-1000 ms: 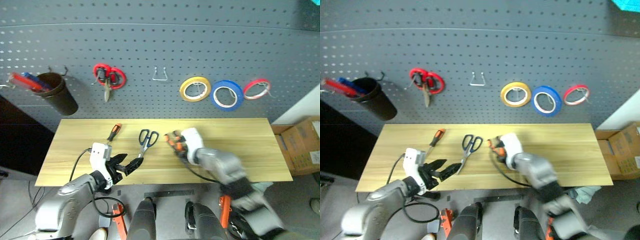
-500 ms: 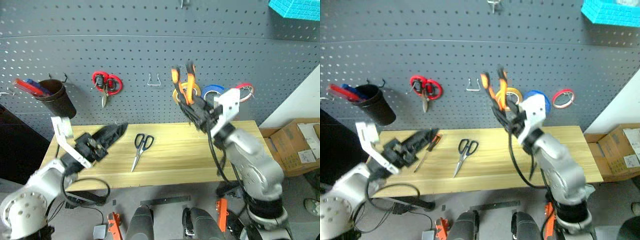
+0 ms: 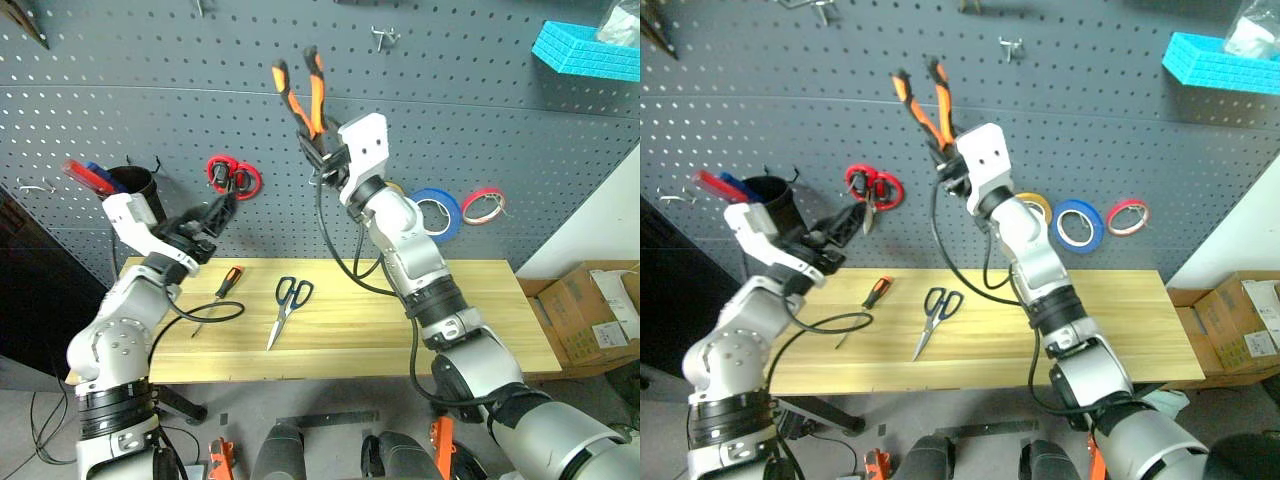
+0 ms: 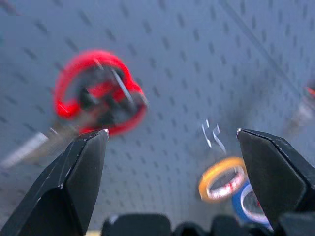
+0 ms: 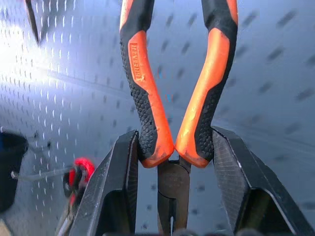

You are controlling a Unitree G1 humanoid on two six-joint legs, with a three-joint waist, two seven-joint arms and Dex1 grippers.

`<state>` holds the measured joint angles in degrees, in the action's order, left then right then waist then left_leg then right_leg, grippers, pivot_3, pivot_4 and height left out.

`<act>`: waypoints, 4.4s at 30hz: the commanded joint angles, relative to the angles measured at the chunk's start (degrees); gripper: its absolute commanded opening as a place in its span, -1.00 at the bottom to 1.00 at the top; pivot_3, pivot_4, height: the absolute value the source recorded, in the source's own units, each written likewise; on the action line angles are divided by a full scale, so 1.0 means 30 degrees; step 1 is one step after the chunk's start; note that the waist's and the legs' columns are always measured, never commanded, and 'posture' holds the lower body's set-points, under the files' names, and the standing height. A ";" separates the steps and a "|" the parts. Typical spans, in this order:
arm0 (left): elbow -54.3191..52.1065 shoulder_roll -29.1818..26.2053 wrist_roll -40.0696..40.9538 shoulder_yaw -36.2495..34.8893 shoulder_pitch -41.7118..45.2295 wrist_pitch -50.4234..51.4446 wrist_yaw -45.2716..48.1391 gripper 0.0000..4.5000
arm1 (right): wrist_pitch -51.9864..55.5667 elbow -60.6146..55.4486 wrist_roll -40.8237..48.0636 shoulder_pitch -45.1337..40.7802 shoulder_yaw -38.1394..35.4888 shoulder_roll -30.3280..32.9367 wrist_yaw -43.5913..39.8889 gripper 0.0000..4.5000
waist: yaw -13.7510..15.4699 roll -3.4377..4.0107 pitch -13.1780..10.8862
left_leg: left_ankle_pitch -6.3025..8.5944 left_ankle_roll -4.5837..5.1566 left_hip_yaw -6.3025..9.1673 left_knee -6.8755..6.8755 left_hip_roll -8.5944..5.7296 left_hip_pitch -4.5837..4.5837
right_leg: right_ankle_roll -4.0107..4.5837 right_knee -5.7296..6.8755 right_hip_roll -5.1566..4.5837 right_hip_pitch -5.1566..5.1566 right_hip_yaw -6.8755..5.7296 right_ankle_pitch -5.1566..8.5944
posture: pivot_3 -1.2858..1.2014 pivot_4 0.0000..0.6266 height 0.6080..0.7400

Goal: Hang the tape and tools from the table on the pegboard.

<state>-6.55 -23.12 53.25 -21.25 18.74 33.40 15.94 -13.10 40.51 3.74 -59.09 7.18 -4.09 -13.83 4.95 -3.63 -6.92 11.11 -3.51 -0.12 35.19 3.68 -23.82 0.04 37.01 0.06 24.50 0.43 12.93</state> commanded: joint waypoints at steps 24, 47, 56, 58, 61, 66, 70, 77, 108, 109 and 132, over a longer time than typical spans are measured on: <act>-0.2122 0.0578 -0.0771 0.2082 -0.0424 0.1236 0.1771 1.00 | -0.4309 1.0620 -0.1338 -0.5559 -0.2561 -0.1082 0.3129 -0.22 | 0.0502 0.0014 0.0000 | -0.0003 0.0006 0.0029 0.0001 0.0014 0.0022 | 0.0003 0.0079 0.0004 0.0010 -0.0004 0.0000 | 0.32 -0.86 1.00; -0.3026 0.0762 -0.0715 0.1806 -0.1242 0.1952 0.1413 1.00 | -0.3394 1.0561 -0.1346 -0.7492 -0.3808 -0.0320 0.3439 -0.22 | 0.0996 0.0111 -0.0064 | -0.0055 0.0092 0.0065 0.0004 0.0011 0.0153 | 0.0040 0.0115 0.0009 -0.0112 -0.0044 0.0008 | 0.32 -0.80 1.00; -0.2684 0.0824 -0.0944 0.1923 -0.0935 0.1870 0.1762 1.00 | -0.5497 1.0644 -0.1719 -0.7690 -0.3726 -0.0463 0.4453 -0.22 | 0.0927 0.0108 -0.0061 | -0.0052 0.0093 0.0054 -0.0025 0.0013 0.0143 | 0.0073 0.0053 0.0009 -0.0116 -0.0039 -0.0011 | 0.31 -0.83 1.00; -0.2848 0.0825 -0.0878 0.1875 -0.1037 0.1929 0.1726 1.00 | -0.5490 1.0786 -0.1601 -0.7491 -0.3834 -0.0430 0.4329 -0.22 | 0.0935 0.0107 -0.0060 | -0.0052 0.0092 0.0056 -0.0026 0.0014 0.0140 | 0.0075 0.0055 0.0008 -0.0113 -0.0041 -0.0012 | 0.32 -0.84 1.00; -0.3117 0.0813 -0.0755 0.1800 -0.1252 0.2033 0.1651 1.00 | -0.5547 1.1034 -0.1528 -0.7007 -0.3962 -0.0404 0.4386 -0.22 | 0.0950 0.0106 -0.0059 | -0.0053 0.0093 0.0059 -0.0025 0.0012 0.0140 | 0.0076 0.0057 0.0008 -0.0115 -0.0042 -0.0012 | 0.33 -0.84 1.00; -0.3929 0.0695 -0.0323 0.1727 -0.1770 0.2534 0.1326 1.00 | -0.6116 1.1254 -0.2098 -0.6021 -0.3694 -0.0297 0.5568 -0.22 | 0.0980 0.0111 -0.0063 | -0.0052 0.0092 0.0059 -0.0025 0.0012 0.0136 | 0.0077 0.0055 0.0004 -0.0114 -0.0041 -0.0012 | 0.35 -0.81 1.00; -0.4541 0.0364 0.0153 0.1379 -0.2210 0.3098 0.1131 1.00 | -0.6173 1.1271 -0.2284 -0.5714 -0.3749 -0.0199 0.6032 -0.22 | 0.0991 0.0137 -0.0082 | -0.0052 0.0093 0.0065 -0.0027 0.0013 0.0131 | 0.0078 0.0054 0.0004 -0.0110 -0.0042 -0.0011 | 0.36 -0.75 1.00; -0.5316 0.0090 0.1111 0.0924 -0.2464 0.3917 0.0469 1.00 | -0.6108 1.1183 -0.2293 -0.5868 -0.3855 -0.0027 0.5948 -0.22 | 0.0964 0.0252 -0.0196 | -0.0052 0.0095 0.0074 -0.0028 0.0014 0.0135 | 0.0055 0.0053 0.0007 -0.0111 -0.0048 0.0012 | 0.36 -0.60 1.00; -0.6931 -0.0921 0.4007 -0.0135 -0.3746 0.5146 -0.2220 1.00 | -0.5745 1.0395 -0.2345 -0.3754 -0.3765 -0.1298 0.5563 -0.22 | 0.0941 0.0617 -0.2299 | -0.0124 0.0211 0.0247 -0.0054 -0.0006 0.0006 | 0.0182 0.0013 0.0021 -0.0047 -0.0040 0.0109 | 0.38 -0.17 1.00; -0.6935 -0.0967 0.4033 -0.0182 -0.3810 0.5139 -0.2230 1.00 | -0.5673 1.0367 -0.2496 -0.3530 -0.3622 -0.1300 0.5556 -0.22 | 0.0938 0.0624 -0.2361 | -0.0123 0.0209 0.0250 -0.0062 -0.0007 -0.0035 | 0.0177 0.0005 0.0021 -0.0019 -0.0043 0.0110 | 0.38 -0.17 1.00; -0.4576 -0.0868 0.0785 0.1600 -0.2492 0.4100 -0.1381 1.00 | -0.2270 0.0611 -0.2155 0.3135 -0.1787 0.0475 0.1259 0.99 | 0.0899 0.0657 -0.2456 | -0.0120 0.0193 0.0464 -0.0101 -0.0016 -0.0139 | 0.0151 -0.0020 0.0000 -0.0036 -0.0336 0.0169 | 0.28 -0.27 1.00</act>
<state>-19.33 -25.54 56.95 -16.85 10.44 47.25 10.84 -22.76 51.20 -3.92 -51.43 0.99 -2.89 -7.72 7.65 -1.66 -14.28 10.77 -2.97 1.28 34.88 3.63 -24.32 0.34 36.95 0.04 24.43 -0.57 13.44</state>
